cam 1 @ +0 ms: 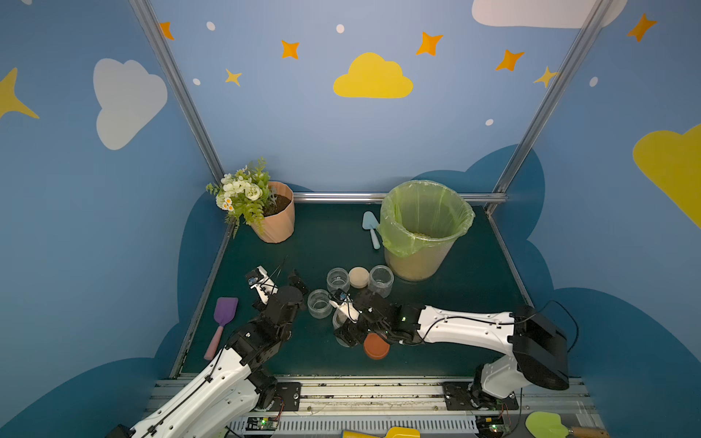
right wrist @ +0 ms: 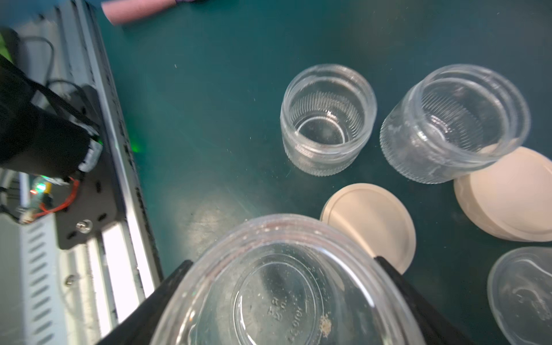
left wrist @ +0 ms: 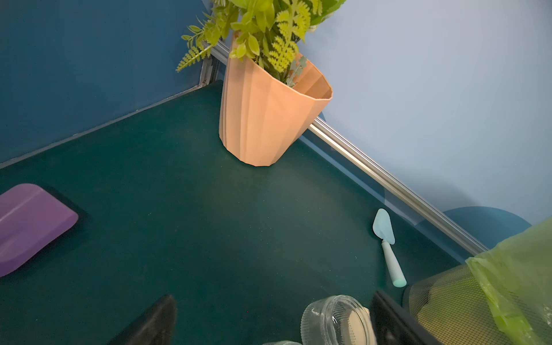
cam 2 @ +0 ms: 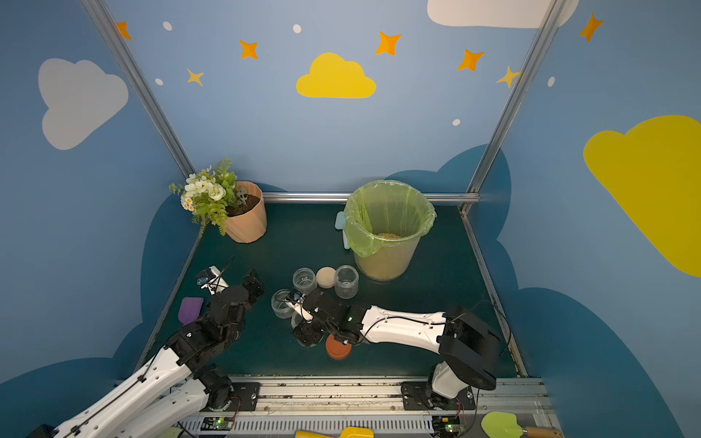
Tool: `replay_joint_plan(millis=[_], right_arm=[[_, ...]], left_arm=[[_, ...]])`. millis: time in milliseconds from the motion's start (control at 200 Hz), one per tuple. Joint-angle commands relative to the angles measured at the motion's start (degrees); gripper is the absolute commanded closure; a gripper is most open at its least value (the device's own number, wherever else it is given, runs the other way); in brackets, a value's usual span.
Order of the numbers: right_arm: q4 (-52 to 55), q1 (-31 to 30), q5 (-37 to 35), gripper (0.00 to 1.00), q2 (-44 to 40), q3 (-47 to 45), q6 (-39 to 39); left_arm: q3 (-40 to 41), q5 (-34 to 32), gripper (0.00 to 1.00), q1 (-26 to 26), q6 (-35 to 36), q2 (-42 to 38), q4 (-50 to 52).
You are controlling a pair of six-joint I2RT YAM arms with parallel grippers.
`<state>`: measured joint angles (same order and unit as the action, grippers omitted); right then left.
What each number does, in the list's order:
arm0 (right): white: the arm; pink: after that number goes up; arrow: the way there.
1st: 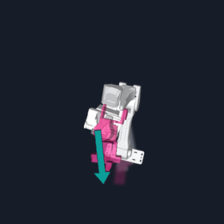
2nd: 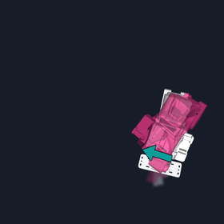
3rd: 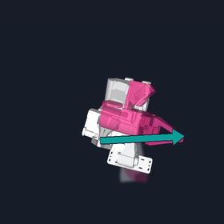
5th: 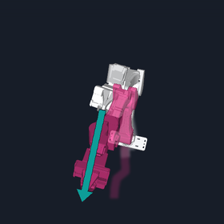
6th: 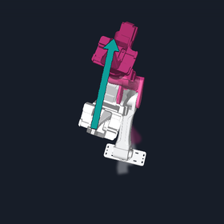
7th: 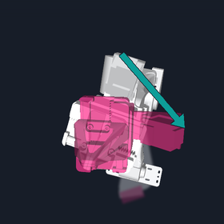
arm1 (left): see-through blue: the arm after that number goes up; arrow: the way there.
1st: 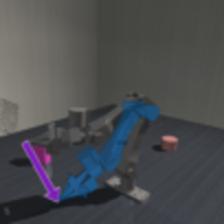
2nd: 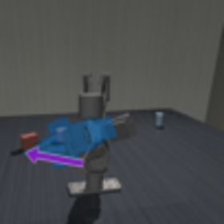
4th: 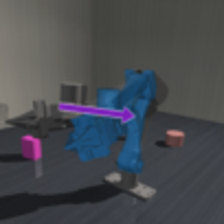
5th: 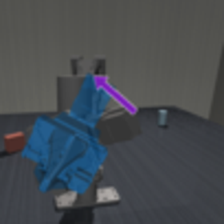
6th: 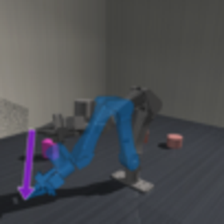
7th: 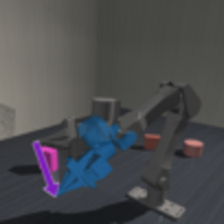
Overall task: Empty expired oatmeal from jars
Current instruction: Place the jar at the center of the board.
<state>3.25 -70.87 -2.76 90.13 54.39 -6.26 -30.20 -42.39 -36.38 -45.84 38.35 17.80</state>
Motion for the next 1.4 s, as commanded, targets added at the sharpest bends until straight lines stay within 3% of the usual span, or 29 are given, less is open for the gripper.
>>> replay_joint_plan(millis=[0,275,461,531,646,766,1126,1226,1397], right_arm=[[-6.2,-1.9,-3.2,0.82,0.5,-0.7,2.0],[-11.2,-3.9,-4.4,0.81,2.0,-3.6,2.6],[-14.1,-4.6,-4.7,0.73,3.1,-4.7,3.5],[-15.6,-4.6,-4.6,0.64,3.7,-5.6,3.4],[-16.9,-5.0,-4.3,0.41,3.8,-6.2,2.9],[-15.8,-5.4,-5.0,0.29,4.4,-6.1,2.5],[-15.4,-6.2,-6.5,0.25,5.0,-7.0,1.3],[-15.4,-6.4,-7.9,0.15,5.6,-7.3,0.3],[-13.9,-6.5,-7.5,0.13,6.3,-6.5,-0.8]], left_arm=[[1.0,-1.0,0.0,0.2,-1.7,-0.9,3.0],[3.2,-0.5,0.0,0.2,-3.4,-4.1,3.7],[4.6,1.2,0.0,0.2,-3.3,-4.8,2.4],[5.0,1.7,0.0,0.2,-3.6,-4.8,2.2],[5.6,2.5,0.0,0.2,-3.8,-5.0,1.8],[6.2,2.7,0.0,0.2,-3.7,-4.9,0.8],[6.0,2.6,0.0,0.2,-3.1,-4.9,-0.1],[5.6,2.5,0.0,0.2,-2.8,-5.1,0.5],[5.8,2.1,0.0,0.1,-2.4,-6.4,1.4]])
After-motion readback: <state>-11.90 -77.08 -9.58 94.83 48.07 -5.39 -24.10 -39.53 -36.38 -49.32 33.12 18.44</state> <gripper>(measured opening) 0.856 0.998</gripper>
